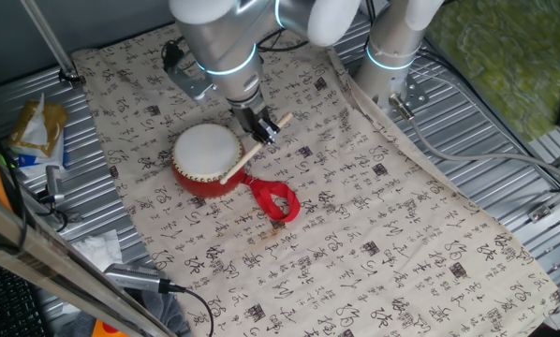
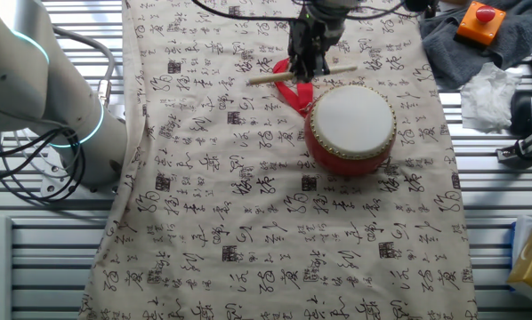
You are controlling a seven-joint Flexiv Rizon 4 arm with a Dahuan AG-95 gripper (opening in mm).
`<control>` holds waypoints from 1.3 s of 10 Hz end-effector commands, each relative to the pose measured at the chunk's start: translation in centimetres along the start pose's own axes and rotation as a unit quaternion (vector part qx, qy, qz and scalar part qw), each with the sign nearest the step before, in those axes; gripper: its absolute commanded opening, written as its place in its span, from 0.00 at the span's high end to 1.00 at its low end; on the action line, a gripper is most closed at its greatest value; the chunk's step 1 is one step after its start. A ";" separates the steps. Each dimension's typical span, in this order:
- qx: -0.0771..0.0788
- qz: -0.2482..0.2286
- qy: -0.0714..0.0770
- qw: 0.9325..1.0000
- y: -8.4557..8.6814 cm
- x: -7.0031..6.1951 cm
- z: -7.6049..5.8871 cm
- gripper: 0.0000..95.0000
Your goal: Play the drum
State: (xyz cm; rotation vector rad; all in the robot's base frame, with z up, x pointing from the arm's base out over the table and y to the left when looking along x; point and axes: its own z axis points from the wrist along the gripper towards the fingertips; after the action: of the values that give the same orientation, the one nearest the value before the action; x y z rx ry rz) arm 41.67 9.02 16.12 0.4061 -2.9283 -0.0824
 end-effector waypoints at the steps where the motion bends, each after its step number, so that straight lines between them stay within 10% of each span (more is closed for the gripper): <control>1: 0.006 0.023 -0.002 1.000 0.0 -0.1 0.0 1.00; 13: -0.001 0.038 -0.025 0.999 0.4 0.3 -0.4 1.00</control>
State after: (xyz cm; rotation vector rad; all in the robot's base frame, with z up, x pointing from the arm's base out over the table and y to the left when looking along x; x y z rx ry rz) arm 41.32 9.30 16.62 0.2913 -2.9902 -0.0793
